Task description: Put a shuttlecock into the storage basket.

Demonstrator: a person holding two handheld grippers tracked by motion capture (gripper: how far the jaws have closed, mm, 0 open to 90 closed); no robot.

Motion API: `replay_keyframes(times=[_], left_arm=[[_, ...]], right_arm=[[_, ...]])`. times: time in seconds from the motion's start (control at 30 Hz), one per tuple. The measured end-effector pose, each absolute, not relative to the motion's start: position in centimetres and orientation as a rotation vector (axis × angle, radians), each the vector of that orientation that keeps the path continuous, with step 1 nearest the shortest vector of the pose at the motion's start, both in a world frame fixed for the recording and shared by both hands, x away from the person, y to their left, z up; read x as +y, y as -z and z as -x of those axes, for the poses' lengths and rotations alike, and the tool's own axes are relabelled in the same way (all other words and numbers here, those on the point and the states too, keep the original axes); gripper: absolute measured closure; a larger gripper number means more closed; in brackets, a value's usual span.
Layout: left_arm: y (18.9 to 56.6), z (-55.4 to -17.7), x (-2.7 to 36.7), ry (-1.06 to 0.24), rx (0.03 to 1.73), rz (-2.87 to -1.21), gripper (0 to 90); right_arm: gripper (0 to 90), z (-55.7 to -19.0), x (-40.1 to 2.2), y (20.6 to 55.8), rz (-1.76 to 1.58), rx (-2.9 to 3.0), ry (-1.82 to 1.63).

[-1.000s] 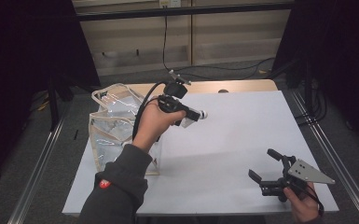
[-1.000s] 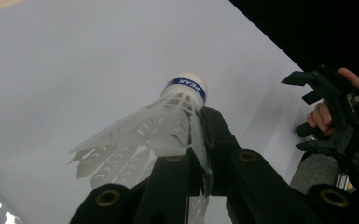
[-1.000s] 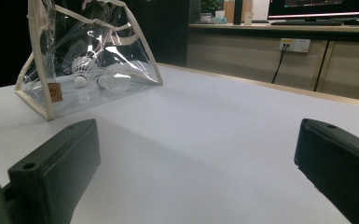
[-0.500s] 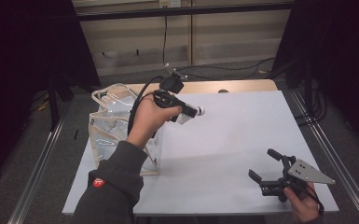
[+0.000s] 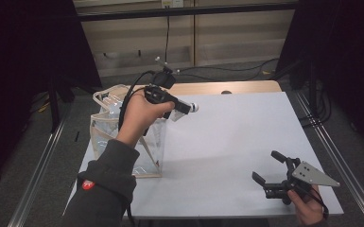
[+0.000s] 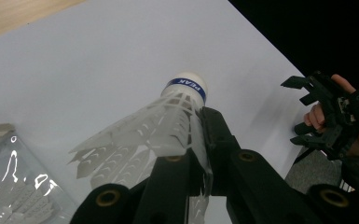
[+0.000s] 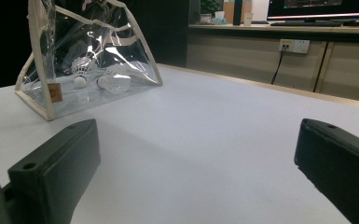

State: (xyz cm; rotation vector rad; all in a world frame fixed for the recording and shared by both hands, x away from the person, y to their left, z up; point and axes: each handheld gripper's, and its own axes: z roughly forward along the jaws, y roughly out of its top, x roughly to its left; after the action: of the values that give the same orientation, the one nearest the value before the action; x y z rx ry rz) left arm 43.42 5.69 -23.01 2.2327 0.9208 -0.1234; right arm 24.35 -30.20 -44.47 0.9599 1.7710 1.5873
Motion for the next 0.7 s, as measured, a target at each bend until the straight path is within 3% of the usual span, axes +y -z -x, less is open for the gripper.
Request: replay_keyframes(times=[0.7], left_arm=[[22.0, -43.7, 7.5, 0.094, 0.948, -2.230, 88.7]], right_arm=[[0.1, -24.3, -30.2, 44.5, -0.958, 1.773, -1.586]])
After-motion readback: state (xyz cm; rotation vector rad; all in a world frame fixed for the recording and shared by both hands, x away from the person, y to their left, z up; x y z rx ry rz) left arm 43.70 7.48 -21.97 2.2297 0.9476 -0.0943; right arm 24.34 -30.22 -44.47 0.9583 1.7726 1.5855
